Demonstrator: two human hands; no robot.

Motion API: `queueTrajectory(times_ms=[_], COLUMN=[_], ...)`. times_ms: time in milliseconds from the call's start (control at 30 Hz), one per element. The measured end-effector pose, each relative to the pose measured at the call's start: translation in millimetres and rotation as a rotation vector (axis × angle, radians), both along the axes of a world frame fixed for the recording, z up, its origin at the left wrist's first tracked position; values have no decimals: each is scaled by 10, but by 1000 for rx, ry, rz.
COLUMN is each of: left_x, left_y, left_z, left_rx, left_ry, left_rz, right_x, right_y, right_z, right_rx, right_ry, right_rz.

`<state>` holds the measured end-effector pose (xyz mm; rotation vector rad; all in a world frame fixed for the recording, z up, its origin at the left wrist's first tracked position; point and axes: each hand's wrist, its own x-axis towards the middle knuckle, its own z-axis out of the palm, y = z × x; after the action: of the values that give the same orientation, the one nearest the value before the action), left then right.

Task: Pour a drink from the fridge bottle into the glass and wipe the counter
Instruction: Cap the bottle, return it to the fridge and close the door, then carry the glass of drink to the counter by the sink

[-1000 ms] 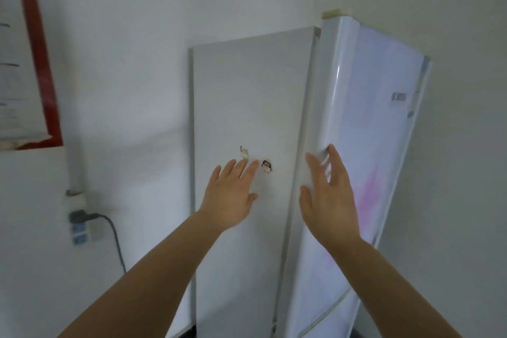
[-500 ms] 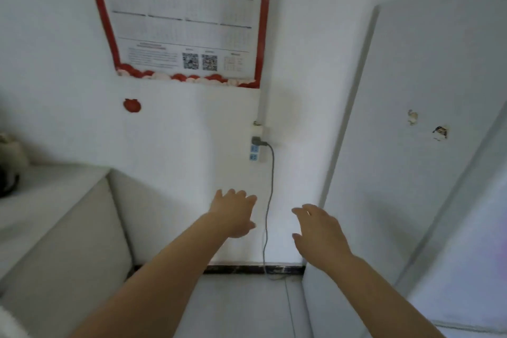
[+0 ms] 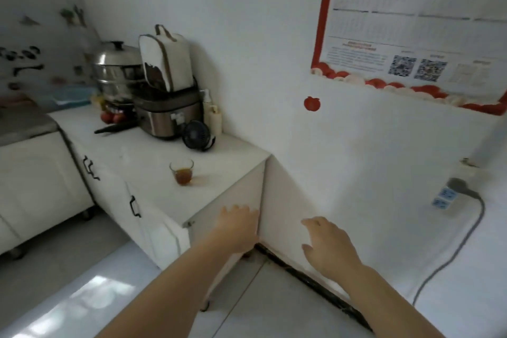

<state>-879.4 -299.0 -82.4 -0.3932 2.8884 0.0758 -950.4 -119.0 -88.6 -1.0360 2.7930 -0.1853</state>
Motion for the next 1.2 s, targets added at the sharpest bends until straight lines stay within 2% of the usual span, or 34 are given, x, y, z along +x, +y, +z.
queueTrajectory(times_ms=[267,633,900,1033,1200], left_x=[-239,-498,-783,-979,-1165], left_y=[-1252,-2261,-2850,-3063,-3267], left_z=[-229,-571,-919,-1064,-1183], left_rx=[38,112,270,365,481], left_ry=[-27,-63,-61,-8,172], left_rz=[220,421,766,916,1048], right_x=[-587,-1170,-1700,-1979,-2192], right_y=[-1458,-2857,-3718,-4133,-4526], right_z=[-183,-383,-712,-887,-1064], right_rx=[2,72,107,122,61], right_ry=[-56,-152,-218,-253,-403], right_rz=[195,387,529,578,611])
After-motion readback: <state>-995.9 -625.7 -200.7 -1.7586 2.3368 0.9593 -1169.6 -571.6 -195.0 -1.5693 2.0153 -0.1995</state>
